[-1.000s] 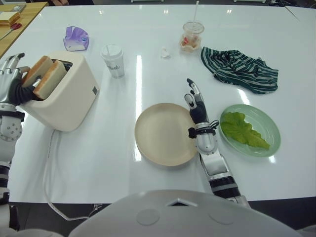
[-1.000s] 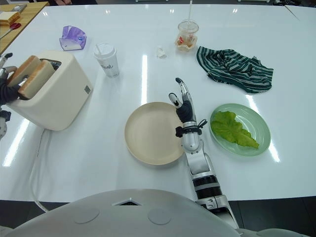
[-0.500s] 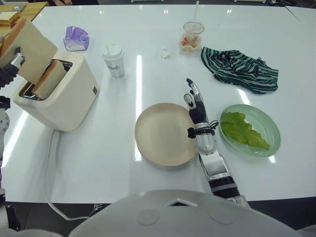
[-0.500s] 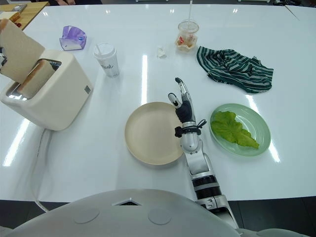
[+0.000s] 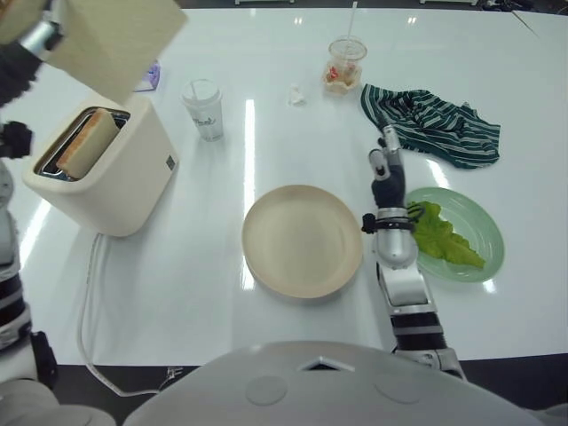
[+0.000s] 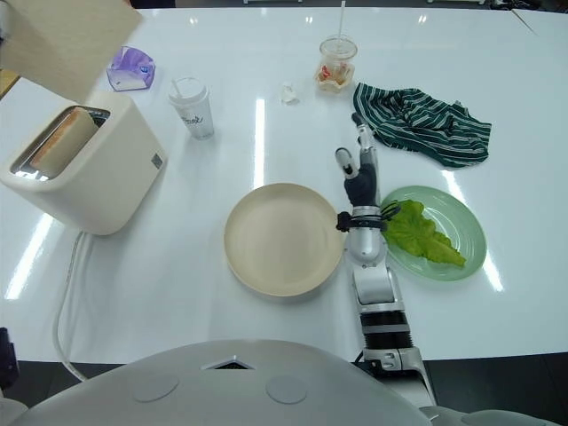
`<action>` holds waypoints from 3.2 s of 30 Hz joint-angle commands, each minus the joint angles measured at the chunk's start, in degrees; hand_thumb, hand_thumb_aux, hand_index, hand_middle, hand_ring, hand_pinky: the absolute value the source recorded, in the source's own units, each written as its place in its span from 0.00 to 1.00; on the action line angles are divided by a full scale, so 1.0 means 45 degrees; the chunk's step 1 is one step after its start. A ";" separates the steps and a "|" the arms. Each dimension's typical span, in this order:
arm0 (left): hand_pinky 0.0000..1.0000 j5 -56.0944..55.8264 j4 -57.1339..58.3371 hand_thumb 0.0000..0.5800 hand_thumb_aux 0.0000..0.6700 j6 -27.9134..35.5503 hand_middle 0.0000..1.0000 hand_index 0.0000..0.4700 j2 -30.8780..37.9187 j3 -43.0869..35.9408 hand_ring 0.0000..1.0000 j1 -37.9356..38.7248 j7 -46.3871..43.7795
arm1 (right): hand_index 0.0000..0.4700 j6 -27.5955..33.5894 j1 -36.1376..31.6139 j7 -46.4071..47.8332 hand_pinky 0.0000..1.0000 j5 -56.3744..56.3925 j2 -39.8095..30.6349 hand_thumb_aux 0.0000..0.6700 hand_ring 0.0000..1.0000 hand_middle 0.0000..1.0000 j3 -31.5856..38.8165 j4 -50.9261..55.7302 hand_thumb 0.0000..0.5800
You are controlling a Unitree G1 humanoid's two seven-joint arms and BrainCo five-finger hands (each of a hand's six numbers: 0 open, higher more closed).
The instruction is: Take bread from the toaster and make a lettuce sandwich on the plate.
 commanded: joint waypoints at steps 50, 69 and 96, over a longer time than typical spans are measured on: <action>0.00 0.4109 0.0712 0.00 0.00 -0.3067 0.00 0.00 -0.6313 -0.4734 0.00 0.1254 0.1706 | 0.00 -0.4715 0.3212 0.1978 0.00 -0.2033 -0.8240 0.00 0.00 0.00 -0.4844 0.1712 0.00; 0.00 0.2573 0.2059 0.00 0.00 -0.4468 0.00 0.00 -0.6161 -0.1993 0.00 0.1667 0.1729 | 0.82 -0.6485 0.3157 -0.2661 0.00 -0.8115 -1.2977 0.82 0.00 0.00 -0.1060 0.7242 0.97; 0.00 0.3391 0.2589 0.00 0.00 -0.4924 0.00 0.00 -0.6144 -0.1685 0.00 0.1889 0.1913 | 0.65 -0.6412 0.2926 -0.1355 0.00 -0.6832 -1.3397 0.65 0.00 0.00 0.0080 0.6624 0.88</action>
